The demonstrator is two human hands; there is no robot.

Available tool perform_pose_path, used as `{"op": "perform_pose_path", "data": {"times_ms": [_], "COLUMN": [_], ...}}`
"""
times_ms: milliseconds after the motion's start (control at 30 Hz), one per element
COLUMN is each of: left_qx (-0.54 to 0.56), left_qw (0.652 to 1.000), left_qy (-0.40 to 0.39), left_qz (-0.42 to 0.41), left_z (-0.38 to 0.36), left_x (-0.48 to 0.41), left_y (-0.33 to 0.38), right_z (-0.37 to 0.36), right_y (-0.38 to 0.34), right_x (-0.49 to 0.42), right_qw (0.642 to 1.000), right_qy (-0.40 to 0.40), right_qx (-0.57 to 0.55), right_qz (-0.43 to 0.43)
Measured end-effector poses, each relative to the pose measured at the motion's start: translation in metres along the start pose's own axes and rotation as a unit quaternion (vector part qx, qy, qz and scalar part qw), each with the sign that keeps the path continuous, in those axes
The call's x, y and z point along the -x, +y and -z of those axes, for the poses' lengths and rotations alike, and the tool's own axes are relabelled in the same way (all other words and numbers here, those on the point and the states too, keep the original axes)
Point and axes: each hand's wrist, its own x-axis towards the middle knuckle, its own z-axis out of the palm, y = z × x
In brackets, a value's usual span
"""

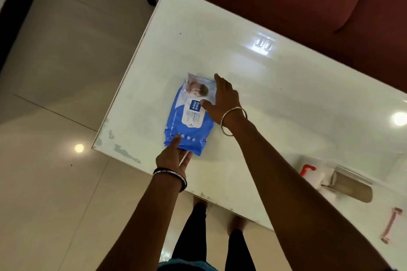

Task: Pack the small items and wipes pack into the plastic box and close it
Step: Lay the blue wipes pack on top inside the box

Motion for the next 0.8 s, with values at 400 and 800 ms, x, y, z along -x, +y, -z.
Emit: {"op": "perform_pose_path", "data": {"times_ms": [400,800], "left_qx": [-0.063,-0.181], "left_qw": [0.996,0.961], "left_qy": [-0.048,-0.091], "left_qz": [-0.05,-0.191], "left_z": [0.016,-0.002], "left_x": [-0.03,-0.006], "left_y": [0.022,0.028], "right_z": [-0.005,0.003], "right_y": [0.019,0.065], "right_x": [-0.002,0.088], "right_qw": [0.985,0.932], "right_qy": [0.054,0.129], "right_qx": [-0.136,-0.288], "right_qz": [-0.092,-0.177]}}
